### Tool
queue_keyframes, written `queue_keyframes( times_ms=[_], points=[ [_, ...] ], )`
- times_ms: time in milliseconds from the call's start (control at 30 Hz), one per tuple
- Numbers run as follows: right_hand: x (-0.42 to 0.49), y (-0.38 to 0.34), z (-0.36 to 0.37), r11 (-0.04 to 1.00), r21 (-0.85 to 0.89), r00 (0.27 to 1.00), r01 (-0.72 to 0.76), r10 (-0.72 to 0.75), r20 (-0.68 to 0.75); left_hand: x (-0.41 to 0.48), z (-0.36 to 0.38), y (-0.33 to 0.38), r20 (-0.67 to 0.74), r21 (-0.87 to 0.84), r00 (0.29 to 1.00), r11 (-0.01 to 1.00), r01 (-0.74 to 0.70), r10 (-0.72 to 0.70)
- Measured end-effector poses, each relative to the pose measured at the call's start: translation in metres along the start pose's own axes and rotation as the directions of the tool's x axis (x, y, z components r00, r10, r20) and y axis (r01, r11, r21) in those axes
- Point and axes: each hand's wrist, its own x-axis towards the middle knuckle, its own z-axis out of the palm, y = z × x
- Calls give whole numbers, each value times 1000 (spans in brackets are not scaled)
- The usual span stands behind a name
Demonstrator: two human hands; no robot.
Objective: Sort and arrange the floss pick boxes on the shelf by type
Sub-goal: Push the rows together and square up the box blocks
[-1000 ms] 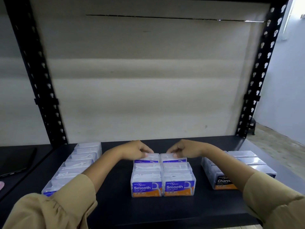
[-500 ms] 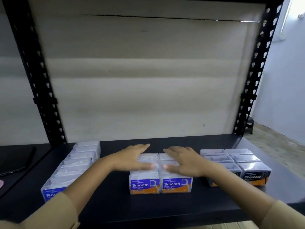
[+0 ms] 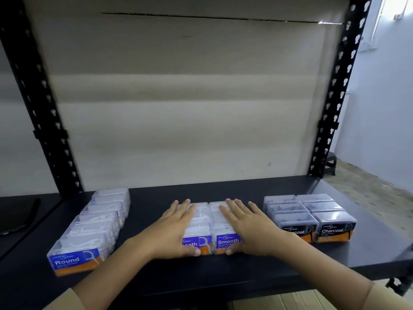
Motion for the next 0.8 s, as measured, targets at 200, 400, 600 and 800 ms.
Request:
queue_keyframes(
  times_ms=[200, 400, 600, 800],
  points=[
    [-3, 5, -2, 999, -19, 999, -32, 33, 26, 7, 2, 4, -21, 10, 1000, 1000, -16, 16],
    [-3, 6, -4, 998, -27, 998, -50, 51, 32, 10, 1, 5, -17, 53, 1000, 998, -22, 23],
    [-7, 4, -10, 998, 23, 997, -55, 54, 47, 4, -3, 4, -49, 67, 999, 998, -15, 18],
    [-2, -31, -28, 985, 166, 990, 46, -23, -136, -36, -20, -27, -254, -39, 967, 999, -2, -8]
  ],
)
